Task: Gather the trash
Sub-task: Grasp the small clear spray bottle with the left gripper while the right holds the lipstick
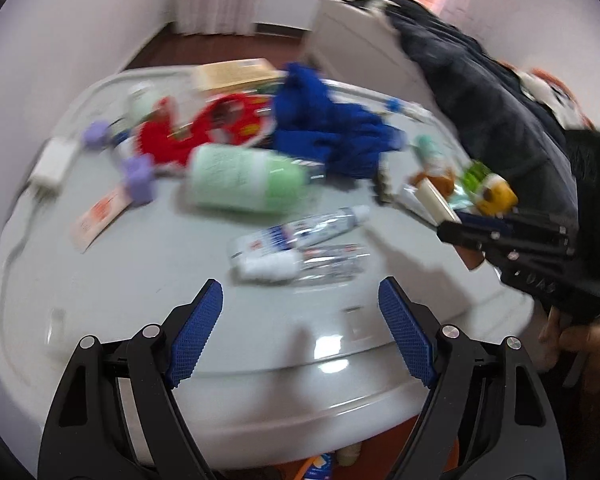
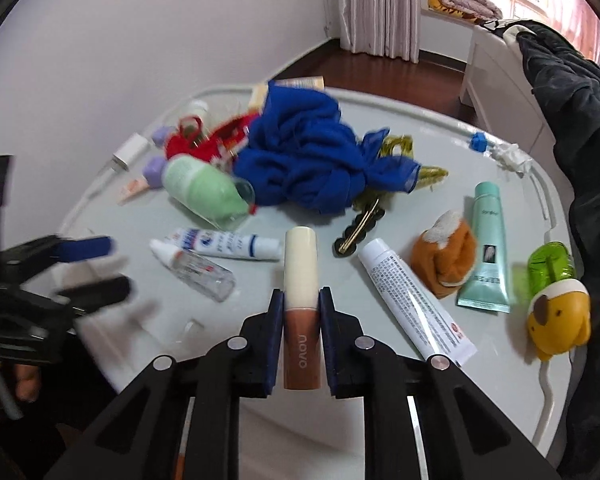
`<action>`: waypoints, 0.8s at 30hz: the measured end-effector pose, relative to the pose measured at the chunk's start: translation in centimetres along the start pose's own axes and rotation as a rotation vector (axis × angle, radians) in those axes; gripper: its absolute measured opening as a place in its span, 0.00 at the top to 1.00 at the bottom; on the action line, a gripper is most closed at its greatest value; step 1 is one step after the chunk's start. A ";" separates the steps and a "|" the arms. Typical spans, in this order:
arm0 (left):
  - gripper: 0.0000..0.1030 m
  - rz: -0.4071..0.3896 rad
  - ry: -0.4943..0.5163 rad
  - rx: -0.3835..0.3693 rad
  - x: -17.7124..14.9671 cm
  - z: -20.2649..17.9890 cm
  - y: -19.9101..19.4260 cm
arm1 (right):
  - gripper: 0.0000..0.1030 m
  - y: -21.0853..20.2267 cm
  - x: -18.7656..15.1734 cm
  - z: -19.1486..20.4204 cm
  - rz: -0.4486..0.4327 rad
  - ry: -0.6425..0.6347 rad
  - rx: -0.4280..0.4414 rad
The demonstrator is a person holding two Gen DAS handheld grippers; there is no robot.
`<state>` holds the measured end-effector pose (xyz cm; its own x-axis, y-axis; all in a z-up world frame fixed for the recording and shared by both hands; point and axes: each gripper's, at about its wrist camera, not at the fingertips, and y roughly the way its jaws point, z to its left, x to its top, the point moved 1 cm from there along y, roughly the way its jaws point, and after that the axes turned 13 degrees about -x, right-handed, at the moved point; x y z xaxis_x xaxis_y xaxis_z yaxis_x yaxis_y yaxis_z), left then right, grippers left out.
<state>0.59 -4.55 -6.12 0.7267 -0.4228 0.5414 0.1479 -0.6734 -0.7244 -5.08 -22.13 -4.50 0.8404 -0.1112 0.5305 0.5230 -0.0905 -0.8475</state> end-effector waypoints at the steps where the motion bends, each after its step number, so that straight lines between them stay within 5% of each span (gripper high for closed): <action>1: 0.24 0.016 0.063 -0.011 0.3 -0.7 0.4 | 0.83 -0.5 0.0 -0.2 -0.009 0.002 0.007; 4: 0.26 0.109 0.240 -0.011 0.7 -2.4 2.6 | 0.82 -1.6 -0.3 -0.9 -0.032 0.010 0.029; 6: 0.37 0.175 0.300 -0.018 0.8 -2.7 4.3 | 0.82 -1.8 -0.5 -1.3 -0.034 0.012 0.034; 9: 0.39 0.197 0.388 0.019 1.5 -2.7 5.9 | 0.82 -2.1 -0.9 -2.3 -0.035 0.030 0.043; 12: 0.54 0.244 0.390 -0.012 2.3 -1.8 7.0 | 0.82 -1.9 -1.1 -3.5 -0.025 0.060 0.053; 16: 0.55 0.250 0.439 0.012 2.4 -1.9 7.3 | 0.82 -2.3 -1.2 -4.4 -0.036 0.078 0.052; 18: 0.69 0.264 0.428 -0.007 2.3 -2.1 7.4 | 0.82 -2.5 -1.2 -4.5 -0.044 0.078 0.046; 24: 0.72 0.287 0.375 0.014 1.5 -2.5 8.0 | 0.82 -3.1 -1.1 -4.5 -0.053 0.074 0.047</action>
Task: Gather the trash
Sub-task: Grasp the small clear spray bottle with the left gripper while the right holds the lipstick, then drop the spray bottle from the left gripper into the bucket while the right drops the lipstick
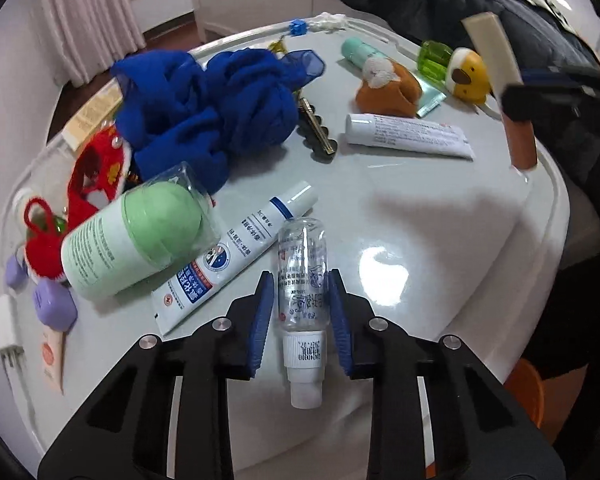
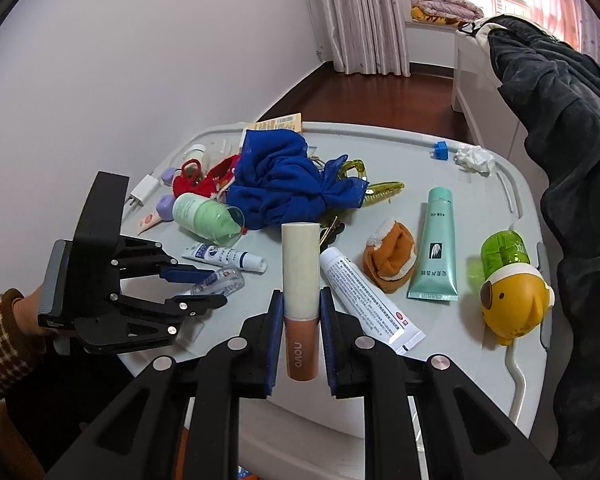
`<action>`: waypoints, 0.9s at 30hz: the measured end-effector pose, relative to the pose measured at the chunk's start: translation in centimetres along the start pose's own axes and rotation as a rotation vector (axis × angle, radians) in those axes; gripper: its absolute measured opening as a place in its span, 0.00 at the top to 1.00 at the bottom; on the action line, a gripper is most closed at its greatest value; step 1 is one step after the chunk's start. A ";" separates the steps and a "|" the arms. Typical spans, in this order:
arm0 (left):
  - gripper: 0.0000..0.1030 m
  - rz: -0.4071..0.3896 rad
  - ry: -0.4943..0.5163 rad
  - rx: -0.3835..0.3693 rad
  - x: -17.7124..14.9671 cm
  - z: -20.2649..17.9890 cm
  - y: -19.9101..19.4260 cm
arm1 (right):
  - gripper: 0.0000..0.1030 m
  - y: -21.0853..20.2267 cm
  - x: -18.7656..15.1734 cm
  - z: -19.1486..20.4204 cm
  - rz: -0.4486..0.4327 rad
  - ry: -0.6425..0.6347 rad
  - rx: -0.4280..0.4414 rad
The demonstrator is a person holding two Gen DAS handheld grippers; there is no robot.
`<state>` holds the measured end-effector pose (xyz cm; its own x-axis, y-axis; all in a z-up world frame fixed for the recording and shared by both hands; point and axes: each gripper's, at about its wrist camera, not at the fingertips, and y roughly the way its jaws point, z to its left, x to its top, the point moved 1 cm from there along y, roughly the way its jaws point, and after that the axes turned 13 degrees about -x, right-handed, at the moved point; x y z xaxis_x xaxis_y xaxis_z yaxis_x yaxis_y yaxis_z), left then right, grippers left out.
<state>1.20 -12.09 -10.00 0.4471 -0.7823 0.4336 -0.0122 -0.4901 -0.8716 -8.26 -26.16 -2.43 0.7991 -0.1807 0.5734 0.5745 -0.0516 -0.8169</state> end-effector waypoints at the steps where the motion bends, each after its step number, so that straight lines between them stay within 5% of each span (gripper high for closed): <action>1: 0.71 -0.004 -0.011 -0.007 0.0 0.1 0.0 | 0.82 0.0 0.0 0.0 0.001 0.000 0.001; 13: 0.77 -0.070 -0.130 0.073 -3.3 -1.4 -2.3 | 0.82 0.0 -0.3 0.7 -0.007 -0.023 -0.012; 22: 0.77 -0.155 -0.158 0.040 -5.4 -4.5 -7.9 | 0.82 -1.3 -0.9 1.6 -0.025 -0.025 -0.009; 27: 0.77 -0.136 -0.140 -0.007 -7.2 -7.9 -9.6 | 0.82 -3.9 -3.9 4.1 -0.010 -0.029 0.038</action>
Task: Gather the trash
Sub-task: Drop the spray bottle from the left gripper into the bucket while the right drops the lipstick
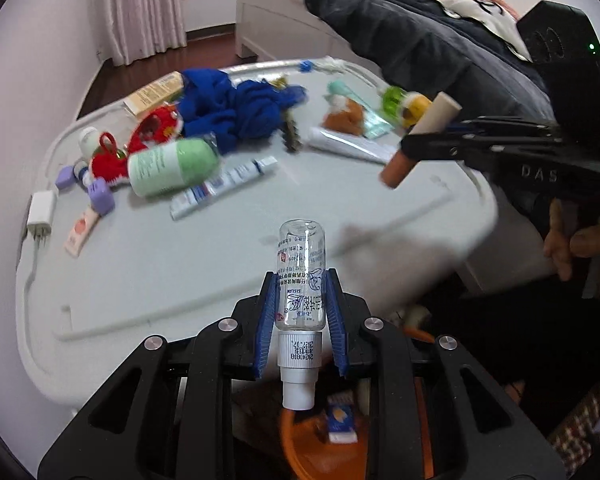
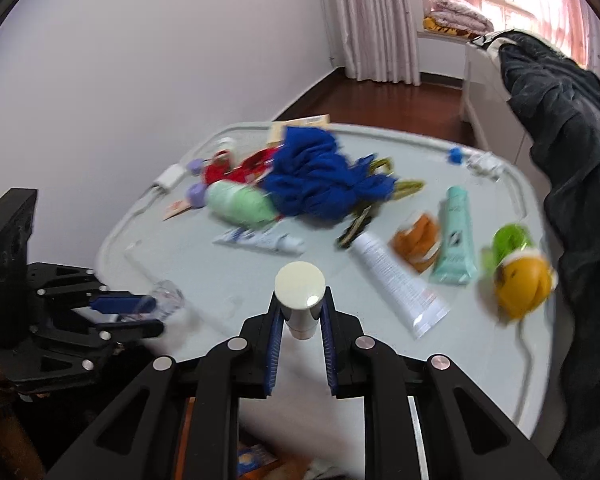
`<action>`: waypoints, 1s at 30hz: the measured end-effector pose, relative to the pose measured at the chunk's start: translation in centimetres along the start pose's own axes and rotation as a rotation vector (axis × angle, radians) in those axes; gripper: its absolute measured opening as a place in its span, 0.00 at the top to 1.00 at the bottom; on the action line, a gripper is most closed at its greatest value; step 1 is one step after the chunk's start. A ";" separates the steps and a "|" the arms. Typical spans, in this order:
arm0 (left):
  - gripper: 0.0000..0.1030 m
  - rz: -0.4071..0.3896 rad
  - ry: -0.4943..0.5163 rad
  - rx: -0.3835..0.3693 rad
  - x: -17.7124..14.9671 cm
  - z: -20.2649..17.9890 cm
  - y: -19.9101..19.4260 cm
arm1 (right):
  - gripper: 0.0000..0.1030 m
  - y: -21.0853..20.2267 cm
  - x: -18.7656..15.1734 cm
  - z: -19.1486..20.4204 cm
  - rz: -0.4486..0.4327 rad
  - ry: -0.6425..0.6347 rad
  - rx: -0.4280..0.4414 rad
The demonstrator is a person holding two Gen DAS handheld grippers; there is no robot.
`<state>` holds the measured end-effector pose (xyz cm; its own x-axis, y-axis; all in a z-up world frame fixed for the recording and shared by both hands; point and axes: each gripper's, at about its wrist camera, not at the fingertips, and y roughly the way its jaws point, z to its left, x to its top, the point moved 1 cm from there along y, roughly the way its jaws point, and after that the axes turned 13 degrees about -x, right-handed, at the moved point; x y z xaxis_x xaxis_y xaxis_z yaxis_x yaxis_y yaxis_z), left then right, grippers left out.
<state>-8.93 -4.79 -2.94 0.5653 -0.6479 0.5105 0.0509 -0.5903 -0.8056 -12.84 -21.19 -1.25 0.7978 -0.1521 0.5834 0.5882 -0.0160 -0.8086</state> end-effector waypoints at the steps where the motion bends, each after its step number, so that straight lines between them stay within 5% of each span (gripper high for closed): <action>1: 0.77 0.023 0.005 -0.015 -0.9 -0.8 0.0 | 0.82 -0.3 -0.9 0.7 0.014 -0.006 0.006; 11: 0.77 0.275 -0.114 -0.136 -10.6 -3.8 3.8 | 0.81 0.4 -13.4 6.3 0.304 -0.045 0.063; 13: 0.75 0.319 -0.137 -0.141 -12.0 -4.1 4.6 | 0.65 1.1 -14.6 6.6 0.350 -0.034 0.079; 15: 0.63 0.337 -0.137 -0.124 -12.4 -4.4 4.8 | 0.56 1.2 -15.2 6.9 0.355 -0.037 0.058; 18: 0.32 0.283 -0.118 -0.069 -11.7 -4.5 3.8 | 0.42 0.9 -14.6 6.7 0.321 -0.030 0.037; 20: 0.29 0.218 -0.122 -0.053 -10.9 -4.4 2.7 | 0.32 0.1 -13.4 6.1 0.266 -0.019 0.001; 30: 0.15 -0.066 -0.168 -0.003 -4.3 -0.7 -1.6 | 0.20 -2.6 -3.6 1.7 0.034 -0.030 -0.098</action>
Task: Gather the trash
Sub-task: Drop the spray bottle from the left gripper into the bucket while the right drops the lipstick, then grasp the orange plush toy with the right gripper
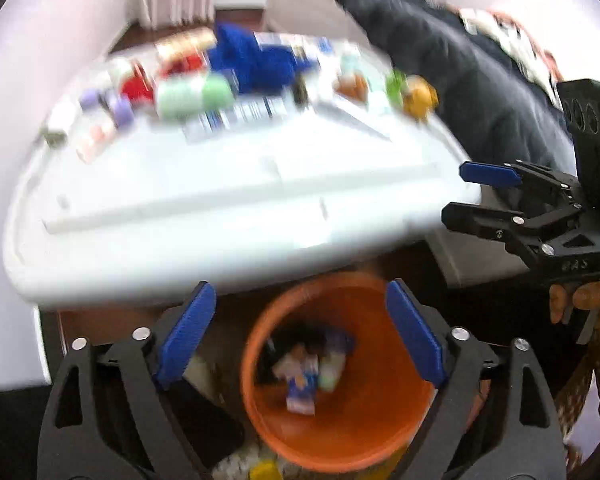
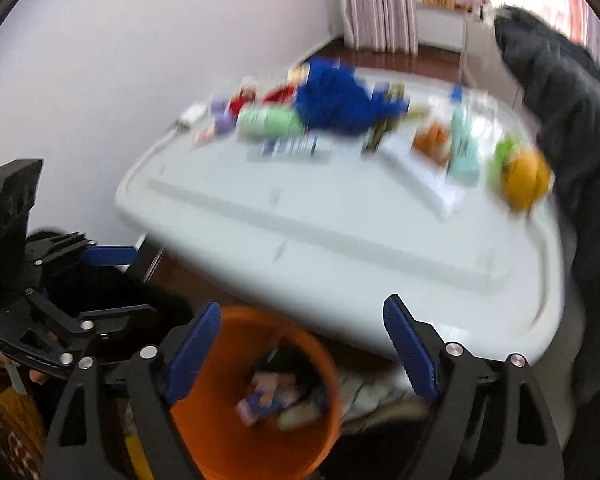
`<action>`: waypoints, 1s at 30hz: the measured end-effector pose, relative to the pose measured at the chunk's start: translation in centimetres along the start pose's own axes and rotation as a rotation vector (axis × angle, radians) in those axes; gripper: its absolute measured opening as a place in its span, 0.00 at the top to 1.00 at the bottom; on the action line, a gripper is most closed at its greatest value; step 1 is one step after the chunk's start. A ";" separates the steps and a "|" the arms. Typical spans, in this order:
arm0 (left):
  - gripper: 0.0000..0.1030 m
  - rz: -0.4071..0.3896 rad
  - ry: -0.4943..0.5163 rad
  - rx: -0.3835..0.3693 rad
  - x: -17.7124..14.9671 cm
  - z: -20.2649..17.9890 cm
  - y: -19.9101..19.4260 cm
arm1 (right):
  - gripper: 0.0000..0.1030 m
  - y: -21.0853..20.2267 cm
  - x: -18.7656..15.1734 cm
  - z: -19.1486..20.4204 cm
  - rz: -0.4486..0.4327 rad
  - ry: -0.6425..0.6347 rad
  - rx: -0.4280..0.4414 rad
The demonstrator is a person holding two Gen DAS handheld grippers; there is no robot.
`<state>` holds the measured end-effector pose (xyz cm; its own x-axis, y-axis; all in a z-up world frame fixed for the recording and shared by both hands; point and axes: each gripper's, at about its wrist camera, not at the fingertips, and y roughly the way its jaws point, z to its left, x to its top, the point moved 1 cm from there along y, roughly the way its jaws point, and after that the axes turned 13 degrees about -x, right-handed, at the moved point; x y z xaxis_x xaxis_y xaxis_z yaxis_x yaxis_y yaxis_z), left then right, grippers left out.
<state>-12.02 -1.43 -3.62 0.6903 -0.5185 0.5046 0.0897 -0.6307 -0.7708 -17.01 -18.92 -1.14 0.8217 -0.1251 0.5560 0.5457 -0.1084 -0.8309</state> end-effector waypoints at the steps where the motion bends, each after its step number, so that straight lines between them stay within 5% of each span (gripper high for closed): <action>1: 0.14 -0.031 -0.004 0.004 1.2 0.4 -0.3 | 0.15 0.3 1.6 -0.6 -0.031 -0.007 -0.037; 6: 0.13 -0.115 -0.053 0.014 6.3 2.6 0.0 | 0.12 5.0 7.9 -4.8 -0.052 0.068 -0.116; 8: 0.13 -0.142 -0.076 0.030 7.9 3.6 0.2 | 0.19 8.2 10.0 -6.1 -0.023 0.089 -0.155; 10: 0.13 -0.191 -0.066 0.040 9.0 3.9 0.6 | 0.39 10.4 10.9 -6.6 0.010 0.075 -0.180; 12: 0.13 -0.212 -0.051 0.051 8.9 4.1 0.8 | 0.41 13.4 11.7 -6.6 0.069 0.039 -0.203; 18: 0.13 -0.148 -0.042 0.046 8.4 5.5 2.7 | 0.44 16.9 12.2 -6.1 0.097 -0.037 -0.253; 21: 0.13 -0.131 -0.062 0.036 8.1 6.2 3.1 | 0.68 18.1 12.1 -6.4 0.128 -0.026 -0.269; 30: 0.13 -0.157 -0.194 0.018 8.2 9.1 2.3 | 0.74 12.4 13.1 -5.7 0.023 0.025 -0.203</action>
<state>0.38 -1.86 -4.77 0.7915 -0.2938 0.5360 0.2183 -0.6831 -0.6969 -0.42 -27.56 -4.05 0.8279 -0.1544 0.5392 0.4804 -0.3011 -0.8238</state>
